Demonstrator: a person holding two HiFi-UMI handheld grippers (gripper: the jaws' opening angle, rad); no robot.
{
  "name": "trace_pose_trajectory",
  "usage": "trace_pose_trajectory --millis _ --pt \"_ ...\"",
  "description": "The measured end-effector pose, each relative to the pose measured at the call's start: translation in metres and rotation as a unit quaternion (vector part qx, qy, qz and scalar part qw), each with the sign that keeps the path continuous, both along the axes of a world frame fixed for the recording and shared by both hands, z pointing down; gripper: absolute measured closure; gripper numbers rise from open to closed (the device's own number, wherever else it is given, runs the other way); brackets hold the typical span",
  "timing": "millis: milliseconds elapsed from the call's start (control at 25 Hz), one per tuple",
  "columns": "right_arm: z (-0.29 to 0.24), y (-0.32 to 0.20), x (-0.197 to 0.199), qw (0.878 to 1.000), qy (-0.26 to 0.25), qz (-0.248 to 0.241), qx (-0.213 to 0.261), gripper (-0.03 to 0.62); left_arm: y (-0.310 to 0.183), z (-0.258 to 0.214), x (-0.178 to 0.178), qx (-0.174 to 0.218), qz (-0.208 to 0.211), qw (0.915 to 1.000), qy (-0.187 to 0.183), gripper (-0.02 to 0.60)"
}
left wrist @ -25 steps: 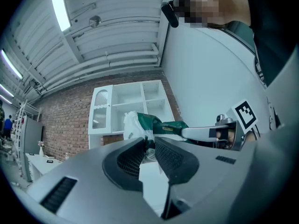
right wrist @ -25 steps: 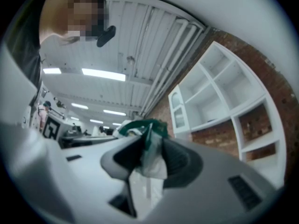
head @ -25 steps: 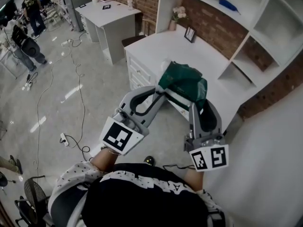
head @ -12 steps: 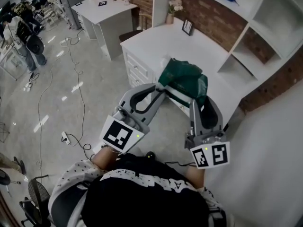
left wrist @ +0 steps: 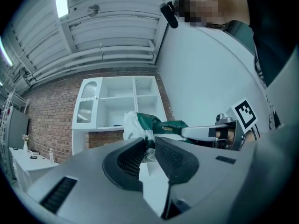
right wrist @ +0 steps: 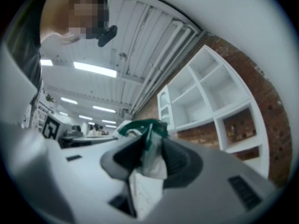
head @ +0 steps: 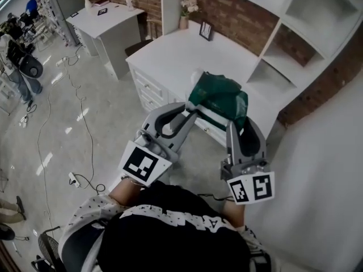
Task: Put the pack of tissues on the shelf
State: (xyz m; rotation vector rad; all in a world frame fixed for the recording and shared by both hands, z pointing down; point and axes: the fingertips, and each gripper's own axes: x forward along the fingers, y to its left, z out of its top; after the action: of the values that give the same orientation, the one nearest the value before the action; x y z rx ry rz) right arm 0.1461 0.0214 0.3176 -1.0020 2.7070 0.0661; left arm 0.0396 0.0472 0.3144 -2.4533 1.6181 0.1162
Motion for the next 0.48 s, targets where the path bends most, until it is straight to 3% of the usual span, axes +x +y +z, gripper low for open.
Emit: trace_pose_trajectory --millis 120,320,480 --pt "0.001 -0.004 0.002 1.000 0.004 0.017 0.000 0.440 -0.008 0.001 0.001 0.003 0.018 0.9998 0.000 0.482" --pt "-0.010 -0.064 -0.005 0.999 0.016 0.047 0.006 0.441 -0.074 -0.007 -0.006 0.009 0.049 0.9987 0.011 0.482" --pt "-0.010 -0.065 -0.006 0.998 0.023 0.061 0.014 0.441 -0.079 -0.006 -0.008 0.014 0.062 0.9978 0.020 0.482"
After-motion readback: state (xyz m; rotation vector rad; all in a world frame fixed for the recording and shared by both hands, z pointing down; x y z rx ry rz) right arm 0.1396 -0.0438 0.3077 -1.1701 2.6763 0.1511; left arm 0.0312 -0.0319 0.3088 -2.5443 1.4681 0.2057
